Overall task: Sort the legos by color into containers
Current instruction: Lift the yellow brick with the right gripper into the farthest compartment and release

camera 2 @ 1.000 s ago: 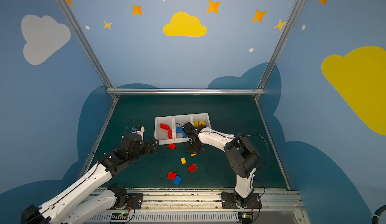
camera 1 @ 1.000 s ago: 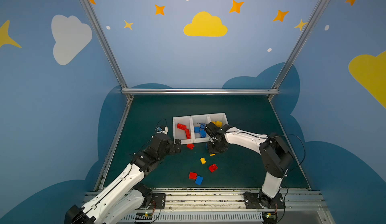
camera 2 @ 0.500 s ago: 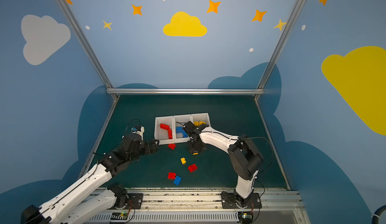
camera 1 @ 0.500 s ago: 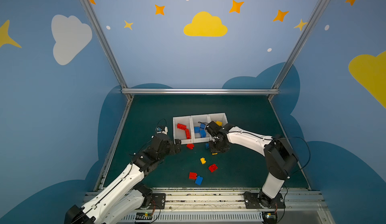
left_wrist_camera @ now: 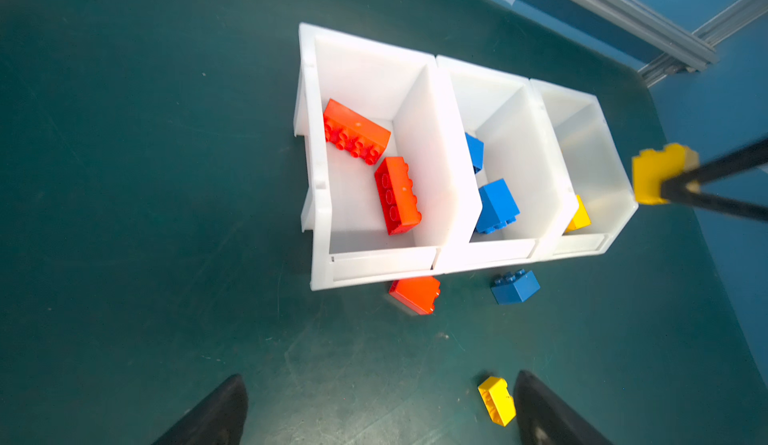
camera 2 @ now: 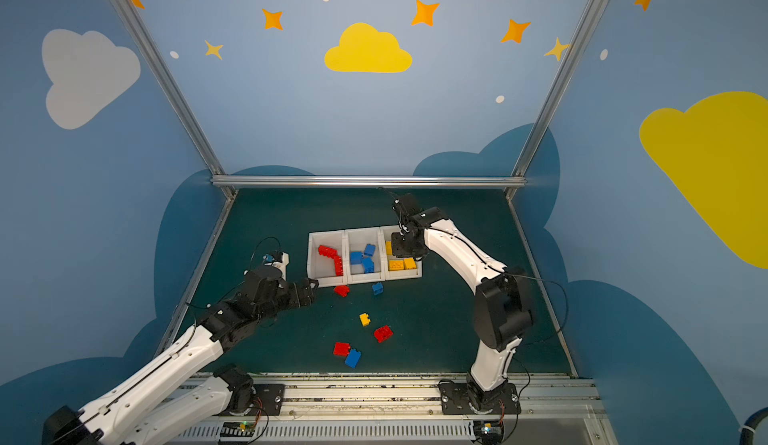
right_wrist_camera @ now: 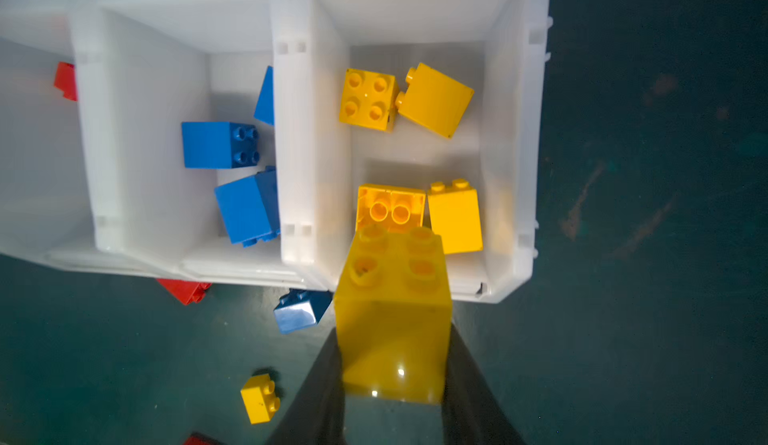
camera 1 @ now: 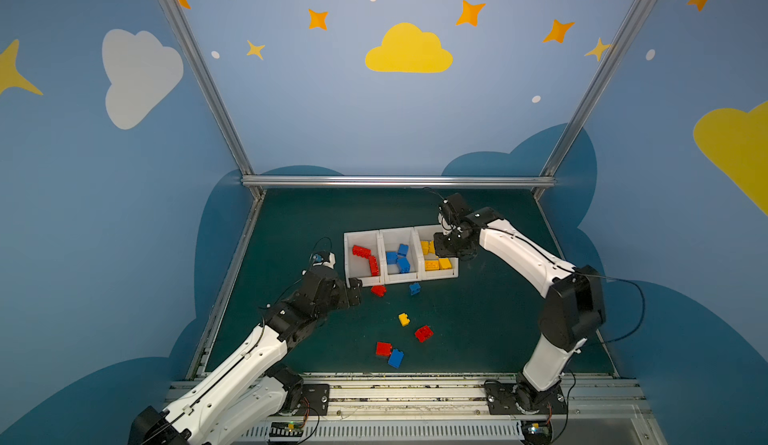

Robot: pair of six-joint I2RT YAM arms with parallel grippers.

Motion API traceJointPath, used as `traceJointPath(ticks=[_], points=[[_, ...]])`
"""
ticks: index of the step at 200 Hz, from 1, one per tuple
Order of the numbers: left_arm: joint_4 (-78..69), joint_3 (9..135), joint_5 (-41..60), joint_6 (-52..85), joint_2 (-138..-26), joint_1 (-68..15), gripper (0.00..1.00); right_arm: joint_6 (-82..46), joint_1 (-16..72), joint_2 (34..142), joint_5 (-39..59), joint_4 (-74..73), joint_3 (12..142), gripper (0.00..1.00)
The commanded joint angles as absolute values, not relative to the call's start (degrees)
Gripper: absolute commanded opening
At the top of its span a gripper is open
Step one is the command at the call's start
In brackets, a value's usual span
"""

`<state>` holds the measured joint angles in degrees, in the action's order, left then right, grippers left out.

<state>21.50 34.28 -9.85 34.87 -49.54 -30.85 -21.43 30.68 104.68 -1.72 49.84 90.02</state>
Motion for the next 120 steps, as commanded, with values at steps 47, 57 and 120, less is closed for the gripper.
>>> traceJointPath(ticks=[47,57,120], points=[[21.74,33.11,-4.18,35.12,-50.42,-30.59,0.99,-21.51,28.08,113.26,2.58,51.94,96.13,0.31],[22.16,33.52,-4.04,34.64,-50.79,-30.59,0.99,-21.52,28.06,113.55,2.98,51.71,96.41,0.31],[21.17,33.22,-2.73,35.0,-51.59,-30.63,0.99,-21.51,27.7,114.13,3.43,52.03,97.3,0.46]])
